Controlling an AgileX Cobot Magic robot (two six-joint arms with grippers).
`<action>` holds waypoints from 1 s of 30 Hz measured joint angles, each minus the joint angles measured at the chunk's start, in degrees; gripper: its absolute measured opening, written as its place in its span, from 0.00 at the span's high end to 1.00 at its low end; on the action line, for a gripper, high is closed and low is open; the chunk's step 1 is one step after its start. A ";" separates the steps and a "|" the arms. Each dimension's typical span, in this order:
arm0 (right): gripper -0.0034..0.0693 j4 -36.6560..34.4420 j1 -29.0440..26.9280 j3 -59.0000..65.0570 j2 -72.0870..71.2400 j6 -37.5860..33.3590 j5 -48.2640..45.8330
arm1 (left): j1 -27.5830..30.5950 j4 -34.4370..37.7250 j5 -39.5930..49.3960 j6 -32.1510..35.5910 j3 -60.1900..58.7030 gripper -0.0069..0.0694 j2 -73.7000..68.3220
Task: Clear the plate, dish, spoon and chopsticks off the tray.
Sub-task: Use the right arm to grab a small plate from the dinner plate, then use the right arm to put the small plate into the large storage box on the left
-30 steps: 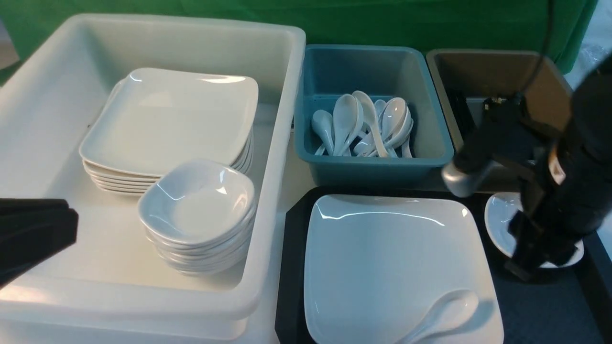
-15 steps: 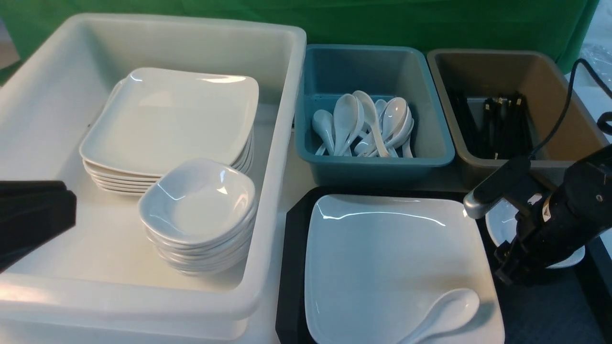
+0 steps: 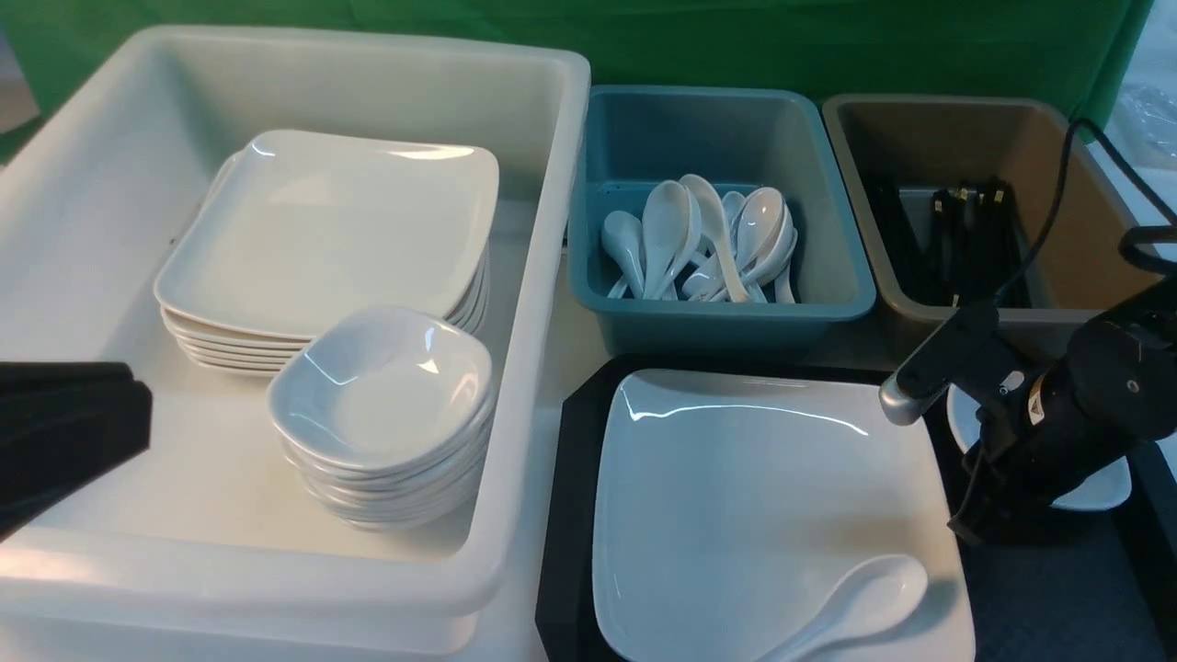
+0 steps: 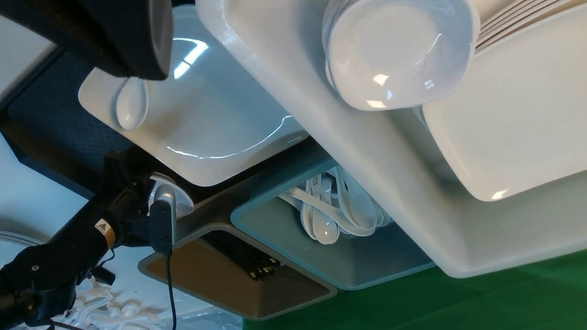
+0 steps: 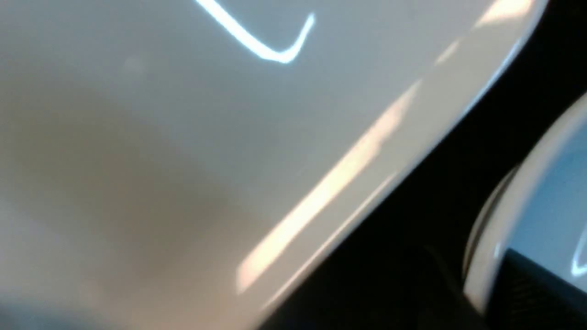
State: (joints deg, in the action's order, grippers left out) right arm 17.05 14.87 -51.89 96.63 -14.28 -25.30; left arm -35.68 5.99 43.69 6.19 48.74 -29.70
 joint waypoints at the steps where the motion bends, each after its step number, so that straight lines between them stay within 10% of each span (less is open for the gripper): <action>1: 0.77 0.00 1.07 -0.20 -1.53 1.26 -2.60 | 0.00 0.00 0.18 0.00 0.00 0.88 0.00; 7: 0.86 -2.12 12.63 -7.02 -13.22 12.22 -23.09 | 0.00 -3.17 2.84 0.00 0.00 0.88 0.00; 17: 0.86 -5.38 44.18 -32.58 -7.07 5.84 -15.60 | 0.00 -17.74 10.93 -11.24 0.00 0.88 2.22; 30: 0.77 -1.09 47.67 -53.94 19.97 1.15 -15.99 | 0.00 -14.47 14.26 -13.47 0.00 0.88 9.41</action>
State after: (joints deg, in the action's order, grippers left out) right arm 15.96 62.54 -105.84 116.60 -13.14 -41.29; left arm -35.68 -8.48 57.95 -7.28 48.74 -20.29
